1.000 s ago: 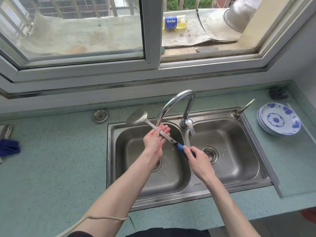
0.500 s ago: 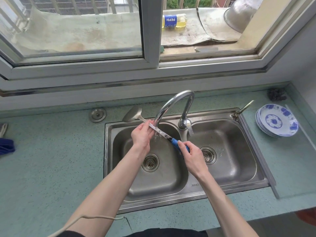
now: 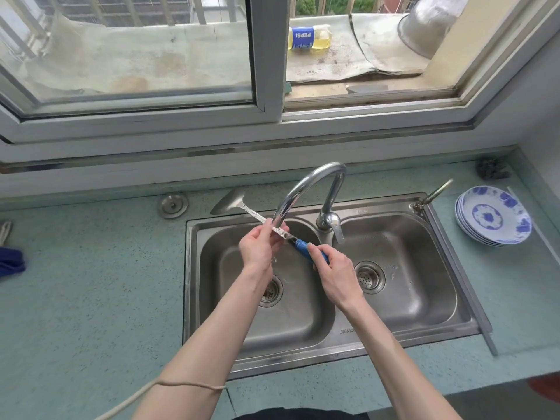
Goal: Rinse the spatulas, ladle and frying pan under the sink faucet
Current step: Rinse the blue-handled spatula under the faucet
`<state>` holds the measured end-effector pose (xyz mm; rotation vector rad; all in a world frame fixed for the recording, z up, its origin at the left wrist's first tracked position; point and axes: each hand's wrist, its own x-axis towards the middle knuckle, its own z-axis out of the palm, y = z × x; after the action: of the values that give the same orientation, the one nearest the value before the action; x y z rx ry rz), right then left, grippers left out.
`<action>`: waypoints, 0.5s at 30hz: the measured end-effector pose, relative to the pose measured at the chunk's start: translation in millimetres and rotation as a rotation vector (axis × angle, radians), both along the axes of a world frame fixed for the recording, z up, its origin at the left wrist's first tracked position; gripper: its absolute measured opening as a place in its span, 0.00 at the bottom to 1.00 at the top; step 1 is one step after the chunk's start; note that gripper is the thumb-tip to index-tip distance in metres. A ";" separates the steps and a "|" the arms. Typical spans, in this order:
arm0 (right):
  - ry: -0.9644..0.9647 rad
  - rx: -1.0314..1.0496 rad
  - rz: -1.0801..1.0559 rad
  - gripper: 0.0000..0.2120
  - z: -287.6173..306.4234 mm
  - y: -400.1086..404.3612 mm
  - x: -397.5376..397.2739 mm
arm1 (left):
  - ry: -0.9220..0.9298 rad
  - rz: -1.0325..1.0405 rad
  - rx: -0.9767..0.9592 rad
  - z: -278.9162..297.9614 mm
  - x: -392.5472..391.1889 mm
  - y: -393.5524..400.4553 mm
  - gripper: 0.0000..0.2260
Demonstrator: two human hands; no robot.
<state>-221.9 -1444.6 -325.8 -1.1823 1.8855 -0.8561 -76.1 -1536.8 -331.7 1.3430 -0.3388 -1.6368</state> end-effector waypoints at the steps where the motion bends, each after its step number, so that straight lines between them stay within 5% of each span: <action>1: -0.001 -0.001 0.003 0.16 -0.3 2.8 -2.3 | 0.015 0.069 0.025 0.5 3.7 -5.9 0.07; 4: -0.015 0.015 0.014 0.14 -4.4 11.2 -8.1 | 0.022 0.178 0.078 -2.3 17.6 -21.6 0.09; 9: -0.046 0.027 -0.002 0.15 -4.7 -1.0 3.5 | 0.000 -0.009 -0.002 -2.3 -4.2 7.2 0.02; 15: -0.020 0.014 0.023 0.16 -4.0 -6.6 7.6 | -0.041 -0.045 -0.023 -8.9 -2.7 14.8 0.07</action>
<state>-214.3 -1451.2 -329.8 -1.1810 1.8557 -0.8381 -78.8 -1522.1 -340.6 1.3619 -0.4139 -1.6386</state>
